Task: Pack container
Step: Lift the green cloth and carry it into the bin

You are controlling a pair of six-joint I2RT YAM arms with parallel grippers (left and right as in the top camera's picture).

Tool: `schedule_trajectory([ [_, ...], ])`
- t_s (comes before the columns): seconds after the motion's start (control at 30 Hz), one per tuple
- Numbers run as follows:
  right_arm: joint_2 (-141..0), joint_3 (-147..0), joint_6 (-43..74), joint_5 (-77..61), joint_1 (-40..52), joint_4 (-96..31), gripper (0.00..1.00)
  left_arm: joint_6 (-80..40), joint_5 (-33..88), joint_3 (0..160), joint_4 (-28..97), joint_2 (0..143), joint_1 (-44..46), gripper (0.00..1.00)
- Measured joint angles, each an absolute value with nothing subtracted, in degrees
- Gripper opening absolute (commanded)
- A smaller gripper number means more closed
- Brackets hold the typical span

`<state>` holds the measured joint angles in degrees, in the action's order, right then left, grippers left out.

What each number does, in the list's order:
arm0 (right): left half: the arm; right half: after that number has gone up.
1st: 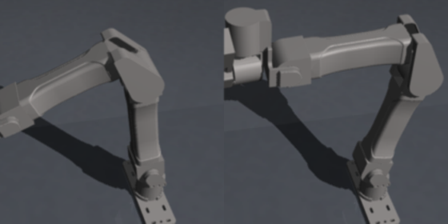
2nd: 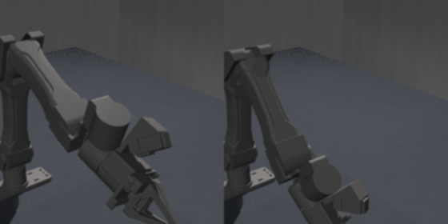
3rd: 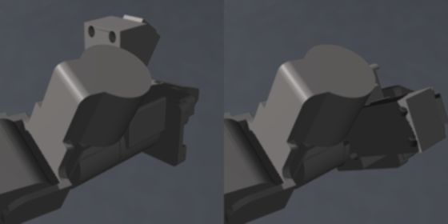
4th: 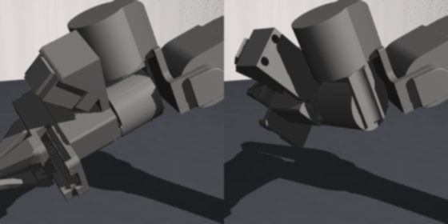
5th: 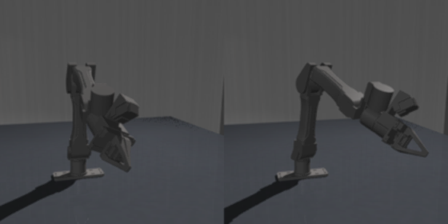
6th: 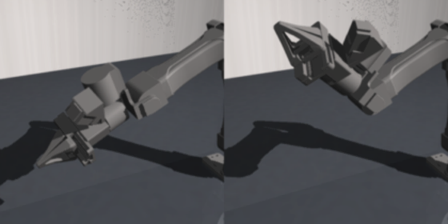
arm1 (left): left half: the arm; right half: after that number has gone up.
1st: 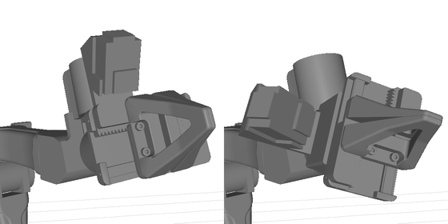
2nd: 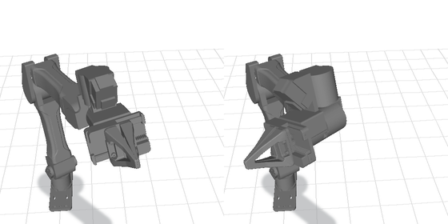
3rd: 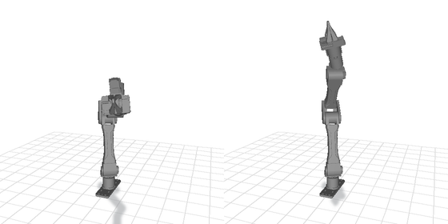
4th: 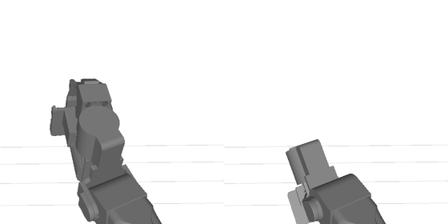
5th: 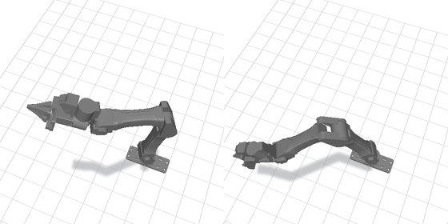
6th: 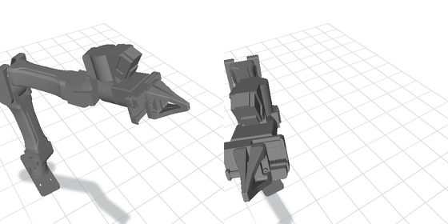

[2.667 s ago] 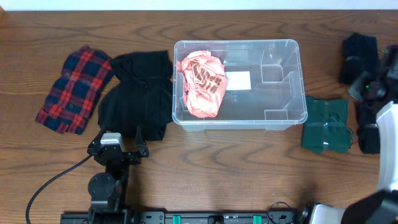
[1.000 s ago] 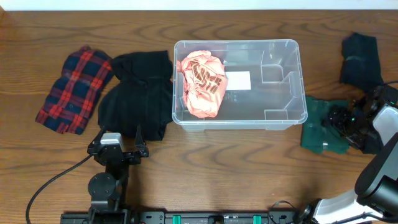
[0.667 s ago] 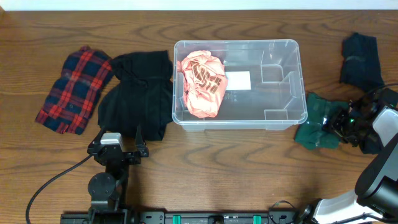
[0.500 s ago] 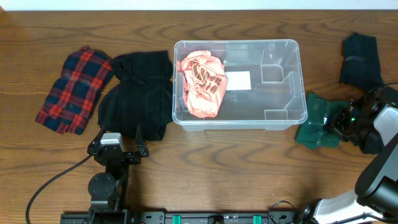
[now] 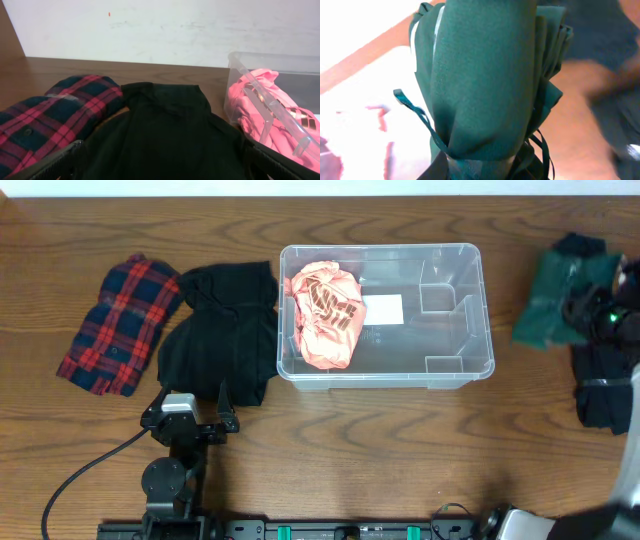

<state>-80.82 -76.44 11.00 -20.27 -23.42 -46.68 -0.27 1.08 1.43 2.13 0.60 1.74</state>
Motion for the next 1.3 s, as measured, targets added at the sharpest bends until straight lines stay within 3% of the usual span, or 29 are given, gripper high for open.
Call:
schedule_trajectory([
  [0.3, -79.05, -76.44, 13.74, -21.91, -3.6, -35.51, 0.01, -0.27, 1.06, 1.43, 2.13, 0.6, 1.74, 0.98],
  [0.63, -90.94, -76.44, 17.85, -14.13, 12.51, -29.23, 0.01, -0.27, 1.08, 1.43, 2.13, 0.6, 1.74, 0.98],
  [1.0, -106.0, -76.44, 23.16, -12.78, 16.19, -25.89, 0.01, -0.27, 1.08, 1.43, 2.13, 0.6, 1.74, 0.98],
  [1.3, -110.24, -76.44, 24.6, -11.31, 16.21, -24.99, 0.03, -0.27, 1.08, 1.43, 2.13, 0.6, 1.74, 0.98],
])
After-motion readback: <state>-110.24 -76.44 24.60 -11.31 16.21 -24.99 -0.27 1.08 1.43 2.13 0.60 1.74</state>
